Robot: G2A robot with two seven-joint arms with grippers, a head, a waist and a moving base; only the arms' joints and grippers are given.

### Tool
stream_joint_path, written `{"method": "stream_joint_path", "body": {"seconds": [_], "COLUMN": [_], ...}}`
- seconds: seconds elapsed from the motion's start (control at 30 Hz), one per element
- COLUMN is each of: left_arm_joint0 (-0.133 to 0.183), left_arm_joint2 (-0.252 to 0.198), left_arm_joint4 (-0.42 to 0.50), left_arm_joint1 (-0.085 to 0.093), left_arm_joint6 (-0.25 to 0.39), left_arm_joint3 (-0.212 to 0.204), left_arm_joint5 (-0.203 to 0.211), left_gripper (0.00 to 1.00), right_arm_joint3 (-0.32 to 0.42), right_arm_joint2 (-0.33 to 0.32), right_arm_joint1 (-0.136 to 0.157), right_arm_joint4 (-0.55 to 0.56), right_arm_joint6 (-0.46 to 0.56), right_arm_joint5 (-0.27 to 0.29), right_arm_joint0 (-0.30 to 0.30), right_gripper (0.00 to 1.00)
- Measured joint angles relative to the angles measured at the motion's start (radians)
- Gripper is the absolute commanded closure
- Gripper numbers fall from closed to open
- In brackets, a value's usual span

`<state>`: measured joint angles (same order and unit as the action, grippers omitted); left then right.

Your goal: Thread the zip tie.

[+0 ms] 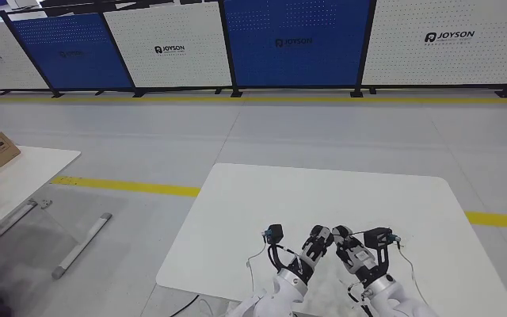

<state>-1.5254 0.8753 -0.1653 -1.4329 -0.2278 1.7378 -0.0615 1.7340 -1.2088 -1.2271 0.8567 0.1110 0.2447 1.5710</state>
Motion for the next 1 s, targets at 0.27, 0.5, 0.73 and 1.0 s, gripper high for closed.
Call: {"method": "stream_joint_path", "body": {"seconds": [0.27,0.5,0.73,1.0], "left_arm_joint0": [0.003,0.002,0.000,-0.002], "left_arm_joint2": [0.000,-0.002,-0.005,-0.002], "left_arm_joint4": [0.008,-0.012,-0.029,-0.039], "left_arm_joint1": [-0.002,-0.001,0.000,0.001], "left_arm_joint6": [-0.004,0.005,-0.001,0.002], "left_arm_joint3": [-0.001,-0.006,-0.007,-0.010], "left_arm_joint5": [0.005,0.009,0.010,0.010], "left_gripper": [1.00,0.82,0.84,0.89], "right_arm_joint3": [-0.008,-0.011,-0.011,-0.012], "right_arm_joint2": [0.000,0.001,0.002,-0.002], "right_arm_joint1": [0.000,-0.001,-0.001,-0.002], "right_arm_joint4": [-0.007,-0.004,-0.003,-0.014], "right_arm_joint6": [0.005,0.008,0.007,0.002], "right_arm_joint5": [0.002,-0.004,-0.009,-0.021], "right_arm_joint0": [-0.005,-0.007,-0.006,-0.006], "right_gripper": [1.00,1.00,1.00,1.00]}}
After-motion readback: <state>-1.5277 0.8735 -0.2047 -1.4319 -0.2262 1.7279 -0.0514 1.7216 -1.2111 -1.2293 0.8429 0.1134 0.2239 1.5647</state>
